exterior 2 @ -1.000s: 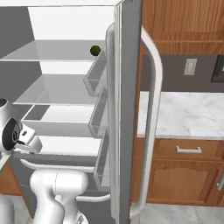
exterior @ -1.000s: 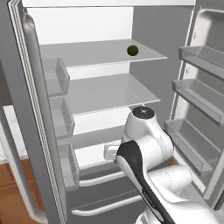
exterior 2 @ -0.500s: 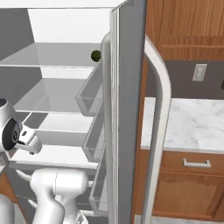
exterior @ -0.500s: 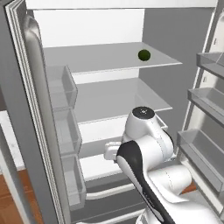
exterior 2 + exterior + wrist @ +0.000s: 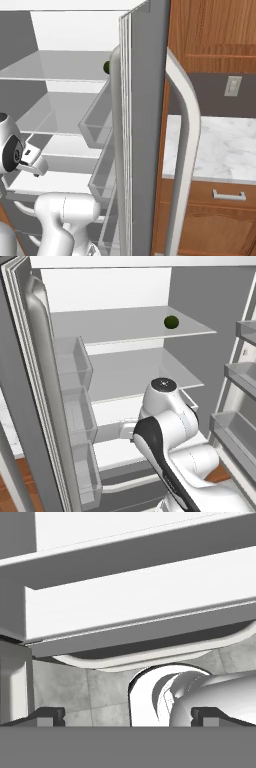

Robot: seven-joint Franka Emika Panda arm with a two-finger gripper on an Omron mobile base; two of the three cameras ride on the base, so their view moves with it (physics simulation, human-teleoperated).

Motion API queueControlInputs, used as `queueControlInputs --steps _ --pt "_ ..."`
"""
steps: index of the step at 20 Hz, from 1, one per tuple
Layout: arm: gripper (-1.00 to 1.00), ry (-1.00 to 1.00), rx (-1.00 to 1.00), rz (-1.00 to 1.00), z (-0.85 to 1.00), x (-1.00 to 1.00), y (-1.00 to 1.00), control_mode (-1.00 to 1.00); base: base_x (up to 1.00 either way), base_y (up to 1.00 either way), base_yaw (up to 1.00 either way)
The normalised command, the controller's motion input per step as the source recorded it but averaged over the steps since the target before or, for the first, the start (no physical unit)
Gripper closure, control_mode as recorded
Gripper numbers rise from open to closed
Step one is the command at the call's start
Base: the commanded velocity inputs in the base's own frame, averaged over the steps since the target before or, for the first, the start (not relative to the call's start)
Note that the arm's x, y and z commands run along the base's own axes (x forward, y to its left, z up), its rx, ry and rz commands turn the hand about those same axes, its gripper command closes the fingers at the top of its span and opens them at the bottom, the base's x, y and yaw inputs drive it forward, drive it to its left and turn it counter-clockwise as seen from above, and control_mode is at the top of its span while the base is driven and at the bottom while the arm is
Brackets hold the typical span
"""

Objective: Gather the lime and eggplant from the fridge and place them on a tray on the dining counter. Then gather the steak and fish from the fridge and place them on the other tray.

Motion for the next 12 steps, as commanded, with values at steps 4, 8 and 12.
queueControlInputs --steps 4,8,12 --pt "-1.0 0.0 0.0 0.0 0.0 0.0 0.0 1.0 0.43 0.0 0.0" --pt "-1.0 -0.02 0.0 0.0 0.0 0.05 0.02 -1.0 0.1 0.0 0.02" --pt "-1.0 -0.22 -0.07 -0.01 0.37 0.01 -0.3 -1.0 0.0 0.0 0.0"
